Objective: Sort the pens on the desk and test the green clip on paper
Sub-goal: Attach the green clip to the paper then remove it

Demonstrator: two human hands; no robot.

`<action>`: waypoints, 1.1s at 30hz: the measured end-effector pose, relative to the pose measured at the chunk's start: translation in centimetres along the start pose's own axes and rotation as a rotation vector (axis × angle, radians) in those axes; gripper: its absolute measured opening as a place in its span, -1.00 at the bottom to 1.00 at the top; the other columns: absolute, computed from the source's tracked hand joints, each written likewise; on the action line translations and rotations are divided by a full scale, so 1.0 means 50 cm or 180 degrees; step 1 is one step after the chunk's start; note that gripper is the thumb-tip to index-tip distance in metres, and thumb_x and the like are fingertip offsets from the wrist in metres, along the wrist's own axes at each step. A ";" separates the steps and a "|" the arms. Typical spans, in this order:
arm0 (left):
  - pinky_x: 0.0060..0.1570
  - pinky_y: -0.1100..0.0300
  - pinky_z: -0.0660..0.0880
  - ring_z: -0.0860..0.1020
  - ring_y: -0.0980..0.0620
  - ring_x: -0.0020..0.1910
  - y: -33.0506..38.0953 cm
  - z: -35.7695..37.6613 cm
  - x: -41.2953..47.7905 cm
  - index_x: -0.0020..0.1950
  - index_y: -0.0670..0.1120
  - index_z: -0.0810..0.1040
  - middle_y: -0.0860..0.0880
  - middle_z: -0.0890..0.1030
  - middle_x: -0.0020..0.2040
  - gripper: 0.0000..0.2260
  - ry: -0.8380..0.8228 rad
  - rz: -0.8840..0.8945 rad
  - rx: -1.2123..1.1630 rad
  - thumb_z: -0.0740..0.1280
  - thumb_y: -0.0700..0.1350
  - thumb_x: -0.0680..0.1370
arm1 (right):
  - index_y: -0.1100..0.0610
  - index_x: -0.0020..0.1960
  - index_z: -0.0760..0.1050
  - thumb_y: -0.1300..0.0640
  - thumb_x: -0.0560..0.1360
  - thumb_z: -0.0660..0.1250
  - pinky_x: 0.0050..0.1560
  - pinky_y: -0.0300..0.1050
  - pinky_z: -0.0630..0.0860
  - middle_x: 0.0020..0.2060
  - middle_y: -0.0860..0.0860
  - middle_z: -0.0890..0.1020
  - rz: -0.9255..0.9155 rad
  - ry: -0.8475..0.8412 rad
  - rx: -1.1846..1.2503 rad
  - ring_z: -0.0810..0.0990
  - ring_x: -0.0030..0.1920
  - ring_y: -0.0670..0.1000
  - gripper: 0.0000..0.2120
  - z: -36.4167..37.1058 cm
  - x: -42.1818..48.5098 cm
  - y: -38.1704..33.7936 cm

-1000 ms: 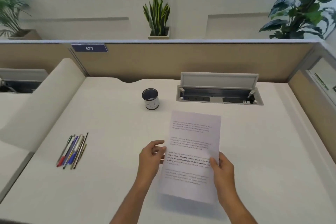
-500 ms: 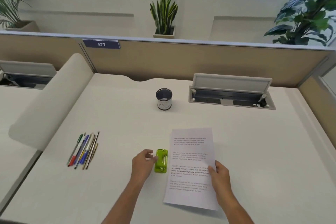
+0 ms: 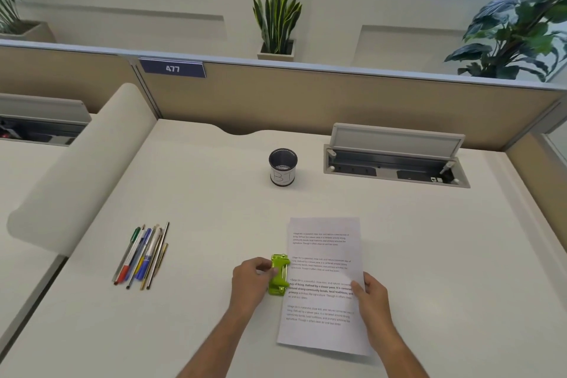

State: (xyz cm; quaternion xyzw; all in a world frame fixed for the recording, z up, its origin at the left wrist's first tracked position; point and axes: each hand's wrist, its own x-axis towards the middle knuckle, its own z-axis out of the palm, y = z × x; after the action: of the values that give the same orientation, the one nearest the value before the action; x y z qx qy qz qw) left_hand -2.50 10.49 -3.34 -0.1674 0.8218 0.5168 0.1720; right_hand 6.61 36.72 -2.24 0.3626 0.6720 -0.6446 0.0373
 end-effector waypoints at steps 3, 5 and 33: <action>0.11 -0.22 0.72 0.77 -0.20 -0.01 -0.001 0.000 0.001 0.07 -0.16 0.80 -0.13 0.78 -0.03 -0.84 -0.0011 -0.0017 -0.0096 0.63 -0.18 0.51 | 0.10 0.16 0.71 0.36 0.67 0.27 0.15 0.13 0.71 0.03 0.00 0.83 -0.0011 -0.0018 -0.0023 0.81 0.05 0.11 -0.71 0.013 0.005 0.002; 0.11 -0.22 0.72 0.78 -0.23 -0.01 -0.003 0.000 0.002 0.06 -0.17 0.80 -0.15 0.78 -0.03 -0.84 -0.0023 -0.0029 -0.0161 0.63 -0.19 0.51 | 0.09 0.17 0.71 0.36 0.67 0.27 0.12 0.08 0.71 0.03 0.00 0.83 0.0005 -0.0046 -0.0019 0.81 0.06 0.10 -0.71 0.020 0.006 0.004; -0.11 -0.16 0.78 0.78 -0.26 -0.08 -0.018 0.001 0.004 0.02 -0.22 0.77 -0.20 0.75 -0.06 -0.88 -0.0072 -0.0021 -0.0465 0.62 -0.25 0.52 | -0.01 0.57 0.51 0.39 0.63 0.30 0.00 -0.09 0.59 -0.02 0.05 0.72 -0.0277 0.0477 -0.0265 0.68 -0.05 0.10 -0.43 0.042 0.006 0.014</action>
State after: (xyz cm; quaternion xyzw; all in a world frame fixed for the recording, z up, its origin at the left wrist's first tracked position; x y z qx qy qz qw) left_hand -2.24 10.16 -4.18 -0.1763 0.7793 0.5767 0.1703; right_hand 5.88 34.91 -3.34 0.3784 0.7143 -0.5882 -0.0260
